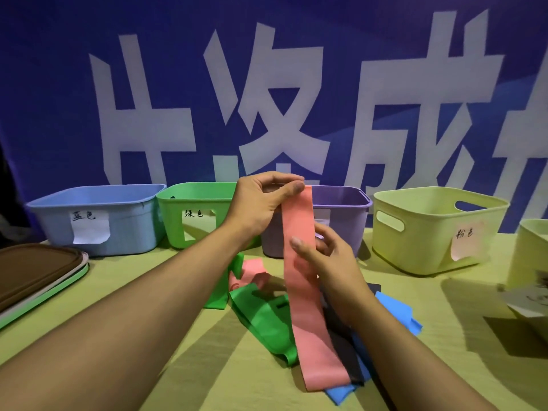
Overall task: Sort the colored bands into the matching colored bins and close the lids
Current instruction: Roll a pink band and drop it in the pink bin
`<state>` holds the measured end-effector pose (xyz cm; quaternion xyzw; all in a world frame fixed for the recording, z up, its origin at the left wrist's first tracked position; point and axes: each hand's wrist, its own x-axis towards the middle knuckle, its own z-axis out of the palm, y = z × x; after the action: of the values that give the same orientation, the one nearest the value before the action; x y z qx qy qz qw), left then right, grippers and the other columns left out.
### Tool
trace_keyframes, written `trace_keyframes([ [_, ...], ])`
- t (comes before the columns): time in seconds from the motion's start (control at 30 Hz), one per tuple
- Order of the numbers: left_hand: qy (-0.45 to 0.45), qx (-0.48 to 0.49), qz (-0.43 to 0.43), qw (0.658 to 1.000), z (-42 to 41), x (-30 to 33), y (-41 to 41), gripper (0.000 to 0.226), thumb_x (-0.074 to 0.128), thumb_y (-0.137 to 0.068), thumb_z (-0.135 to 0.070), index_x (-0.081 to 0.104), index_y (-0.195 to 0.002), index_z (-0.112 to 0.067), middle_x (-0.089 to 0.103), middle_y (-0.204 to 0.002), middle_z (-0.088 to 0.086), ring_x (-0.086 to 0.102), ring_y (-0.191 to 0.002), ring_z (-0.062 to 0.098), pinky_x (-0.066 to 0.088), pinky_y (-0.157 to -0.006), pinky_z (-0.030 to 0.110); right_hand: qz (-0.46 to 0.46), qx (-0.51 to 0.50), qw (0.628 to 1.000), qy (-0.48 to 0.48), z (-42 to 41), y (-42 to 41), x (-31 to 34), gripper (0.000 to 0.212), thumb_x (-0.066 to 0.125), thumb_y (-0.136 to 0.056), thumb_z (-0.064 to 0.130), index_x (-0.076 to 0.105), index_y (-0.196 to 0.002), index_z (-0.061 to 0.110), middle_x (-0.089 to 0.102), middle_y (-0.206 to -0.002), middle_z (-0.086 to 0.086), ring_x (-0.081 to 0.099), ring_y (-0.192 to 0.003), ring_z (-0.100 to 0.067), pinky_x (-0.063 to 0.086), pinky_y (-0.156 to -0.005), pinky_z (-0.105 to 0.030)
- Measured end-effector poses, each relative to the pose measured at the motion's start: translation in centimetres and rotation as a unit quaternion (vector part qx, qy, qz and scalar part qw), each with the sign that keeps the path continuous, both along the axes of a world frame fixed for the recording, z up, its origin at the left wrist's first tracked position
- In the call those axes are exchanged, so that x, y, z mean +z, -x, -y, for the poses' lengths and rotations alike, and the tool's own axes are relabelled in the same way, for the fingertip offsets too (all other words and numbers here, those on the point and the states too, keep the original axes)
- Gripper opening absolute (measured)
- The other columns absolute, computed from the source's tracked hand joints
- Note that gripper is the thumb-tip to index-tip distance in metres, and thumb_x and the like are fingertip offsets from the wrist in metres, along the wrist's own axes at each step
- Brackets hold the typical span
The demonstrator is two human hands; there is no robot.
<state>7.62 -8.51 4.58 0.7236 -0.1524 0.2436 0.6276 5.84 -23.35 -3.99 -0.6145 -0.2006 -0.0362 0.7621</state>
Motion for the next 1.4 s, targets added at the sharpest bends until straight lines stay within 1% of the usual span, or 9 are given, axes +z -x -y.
trace_keyframes([
  [0.17,-0.001,-0.013,0.011,1.000,0.4,0.6,0.3,0.014,0.081,-0.076,-0.032,0.080,-0.090,-0.028,0.079,-0.092,-0.009,0.072,-0.089,0.002,0.061,-0.088,0.028,-0.002,-0.028,0.999,0.039,-0.4,0.2,-0.4,0.015,0.067,-0.098,0.018,0.073,-0.107,0.007,0.080,-0.092,-0.004,0.075,-0.077,-0.016,0.057,-0.063,-0.026],
  [0.27,-0.012,-0.018,0.017,1.000,0.5,0.9,0.3,0.023,0.081,-0.071,-0.037,0.081,-0.092,-0.027,0.080,-0.096,-0.004,0.073,-0.095,0.009,0.061,-0.092,0.036,-0.014,-0.022,1.000,0.017,-0.5,0.3,-0.5,0.015,0.068,-0.097,0.015,0.073,-0.106,0.004,0.080,-0.092,-0.007,0.075,-0.073,-0.019,0.057,-0.058,-0.028],
  [0.53,-0.015,-0.016,0.002,1.000,0.5,0.4,0.5,0.019,0.081,-0.069,-0.040,0.081,-0.086,-0.032,0.079,-0.096,-0.008,0.073,-0.098,0.013,0.061,-0.092,0.043,-0.015,0.000,1.000,0.027,-0.1,-0.5,-0.6,0.036,0.080,-0.086,0.024,0.069,-0.120,0.018,0.078,-0.108,-0.001,0.074,-0.102,-0.021,0.059,-0.091,-0.038],
  [0.7,-0.006,-0.039,-0.002,0.999,1.0,0.4,0.7,0.011,0.081,-0.081,-0.024,0.080,-0.092,-0.025,0.080,-0.092,-0.009,0.073,-0.089,0.003,0.062,-0.085,0.029,0.015,-0.024,0.999,-0.025,-0.1,-0.4,-0.3,0.021,0.072,-0.093,0.025,0.074,-0.111,0.015,0.078,-0.101,-0.009,0.074,-0.091,-0.024,0.059,-0.086,-0.043],
  [0.83,-0.009,-0.034,0.009,0.999,1.1,0.5,0.6,0.011,0.081,-0.083,-0.021,0.080,-0.094,-0.024,0.080,-0.094,-0.006,0.074,-0.091,0.005,0.060,-0.084,0.026,0.010,-0.051,0.998,-0.030,0.0,-0.7,-0.3,0.013,0.073,-0.093,0.019,0.077,-0.105,0.014,0.080,-0.092,-0.007,0.071,-0.079,-0.015,0.057,-0.072,-0.029],
  [1.07,0.017,-0.037,0.013,0.999,1.2,-0.3,1.0,0.020,0.080,-0.073,-0.033,0.080,-0.092,-0.027,0.080,-0.097,-0.006,0.074,-0.097,0.010,0.062,-0.086,0.035,0.003,-0.063,0.998,-0.029,0.2,-1.0,-0.5,0.012,0.073,-0.093,0.018,0.077,-0.104,0.015,0.080,-0.093,-0.007,0.073,-0.083,-0.019,0.059,-0.078,-0.034],
  [1.17,0.036,-0.047,0.018,0.998,1.4,-1.0,1.4,0.014,0.081,-0.079,-0.020,0.079,-0.093,-0.023,0.080,-0.093,-0.008,0.074,-0.091,0.005,0.062,-0.084,0.030,-0.003,-0.046,0.999,-0.022,0.0,-1.1,-0.6,0.015,0.071,-0.094,0.018,0.075,-0.108,0.014,0.079,-0.100,-0.005,0.074,-0.093,-0.021,0.060,-0.084,-0.036],
  [1.3,0.070,-0.046,0.022,0.996,1.4,-2.3,1.3,0.017,0.082,-0.080,-0.010,0.079,-0.097,-0.014,0.081,-0.096,0.001,0.075,-0.092,0.010,0.060,-0.082,0.026,0.034,-0.065,0.997,-0.019,-0.1,-1.5,-0.7,0.026,0.074,-0.092,0.015,0.071,-0.118,0.014,0.078,-0.107,0.000,0.073,-0.103,-0.015,0.057,-0.081,-0.024],
  [1.4,0.084,-0.040,0.031,0.995,1.0,-3.2,1.0,0.017,0.082,-0.081,-0.009,0.079,-0.096,-0.014,0.080,-0.097,0.003,0.076,-0.095,0.013,0.059,-0.084,0.026,0.064,-0.080,0.995,-0.019,0.2,-1.5,-0.5,0.024,0.072,-0.094,0.016,0.072,-0.118,0.014,0.078,-0.110,0.000,0.072,-0.108,-0.015,0.058,-0.090,-0.030],
])
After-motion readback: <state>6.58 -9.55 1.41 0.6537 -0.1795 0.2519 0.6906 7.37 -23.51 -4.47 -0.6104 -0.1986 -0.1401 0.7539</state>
